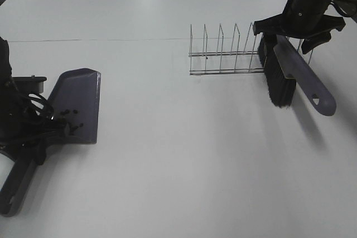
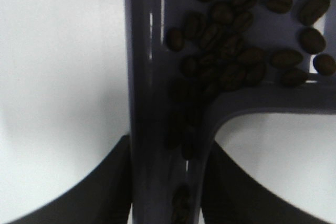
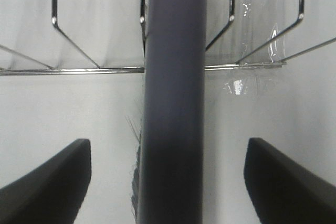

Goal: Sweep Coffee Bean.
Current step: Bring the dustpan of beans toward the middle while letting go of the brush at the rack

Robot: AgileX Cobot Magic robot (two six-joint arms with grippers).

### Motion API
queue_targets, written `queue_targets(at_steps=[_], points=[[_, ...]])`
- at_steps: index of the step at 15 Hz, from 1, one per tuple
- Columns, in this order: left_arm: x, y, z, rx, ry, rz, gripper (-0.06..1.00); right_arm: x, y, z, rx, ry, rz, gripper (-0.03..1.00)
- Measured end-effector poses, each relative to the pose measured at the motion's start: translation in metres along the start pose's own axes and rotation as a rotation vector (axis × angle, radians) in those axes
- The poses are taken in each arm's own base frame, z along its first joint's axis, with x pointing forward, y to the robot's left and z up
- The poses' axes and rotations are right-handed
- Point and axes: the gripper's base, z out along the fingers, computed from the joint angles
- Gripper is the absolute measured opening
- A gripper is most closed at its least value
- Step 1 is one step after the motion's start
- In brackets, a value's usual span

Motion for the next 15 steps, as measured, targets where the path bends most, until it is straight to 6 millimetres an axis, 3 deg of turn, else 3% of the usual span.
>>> queue_targets(at_steps=[4,7,10,11,15], points=[[0.000,0.000,0.000,0.001,-0.002,-0.001,0.33,-0.005,-0.002,-0.024,-0.006,-0.050,0.004,0.72],[-0.008,-0.002,0.000,0.006,-0.016,-0.002,0.33,-0.009,-0.006,-0.070,-0.014,-0.126,0.010,0.72],[-0.030,-0.009,0.000,0.019,-0.008,-0.011,0.33,-0.005,-0.012,-0.122,-0.012,-0.173,-0.005,0.72],[-0.037,-0.011,0.001,0.028,0.001,-0.011,0.33,-0.003,-0.013,-0.130,-0.012,-0.183,-0.007,0.72],[-0.056,-0.021,0.003,0.083,-0.009,0.006,0.33,0.039,-0.023,-0.175,-0.013,-0.201,-0.012,0.72]])
